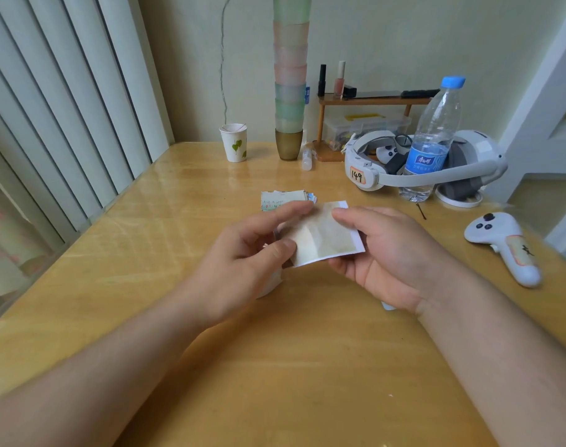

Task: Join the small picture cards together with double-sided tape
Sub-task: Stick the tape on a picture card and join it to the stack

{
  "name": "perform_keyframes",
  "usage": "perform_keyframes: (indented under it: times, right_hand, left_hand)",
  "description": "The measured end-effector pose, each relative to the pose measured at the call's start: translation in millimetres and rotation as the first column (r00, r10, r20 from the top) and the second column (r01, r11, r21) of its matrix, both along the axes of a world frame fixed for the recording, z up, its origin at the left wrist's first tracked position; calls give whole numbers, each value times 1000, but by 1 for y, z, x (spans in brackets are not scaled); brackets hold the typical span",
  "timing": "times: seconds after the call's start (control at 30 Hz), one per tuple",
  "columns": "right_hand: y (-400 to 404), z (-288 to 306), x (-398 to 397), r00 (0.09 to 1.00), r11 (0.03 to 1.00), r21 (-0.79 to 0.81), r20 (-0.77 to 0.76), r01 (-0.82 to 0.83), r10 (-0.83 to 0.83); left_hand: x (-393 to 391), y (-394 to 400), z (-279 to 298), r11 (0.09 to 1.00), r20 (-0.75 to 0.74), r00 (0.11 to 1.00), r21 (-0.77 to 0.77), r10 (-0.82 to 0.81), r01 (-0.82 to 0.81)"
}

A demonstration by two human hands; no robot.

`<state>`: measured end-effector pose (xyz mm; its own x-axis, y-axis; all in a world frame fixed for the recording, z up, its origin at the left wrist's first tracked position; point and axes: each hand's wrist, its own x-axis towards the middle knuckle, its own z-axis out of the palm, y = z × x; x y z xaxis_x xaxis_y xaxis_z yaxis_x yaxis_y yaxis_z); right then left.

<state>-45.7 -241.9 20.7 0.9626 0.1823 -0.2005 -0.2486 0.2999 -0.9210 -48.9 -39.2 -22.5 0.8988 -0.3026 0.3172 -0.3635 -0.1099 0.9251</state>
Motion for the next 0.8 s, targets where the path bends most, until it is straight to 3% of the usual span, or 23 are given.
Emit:
perform_keyframes:
  times: [0.1,0.47,0.63,0.73,0.8]
  right_hand:
    - [0,0,0,999,999,35,-14,-32,33]
    - [-2,0,-1,996,995,72,-54,-70,74]
    - [-2,1,-2,992,991,105,-79,-88,97]
    - [-1,0,-3,987,985,136,-106,-108,123]
    - [-1,-1,-2,986,982,141,-97,-122,137]
  left_hand:
    - [1,5,0,969,209,977,233,33,-83]
    - [2,13,2,891,520,852,414,-64,-186]
    - [8,26,14,732,724,663,554,-188,-397]
    - [14,27,17,702,798,543,543,-262,-461]
    - [16,26,17,698,814,508,537,-281,-474]
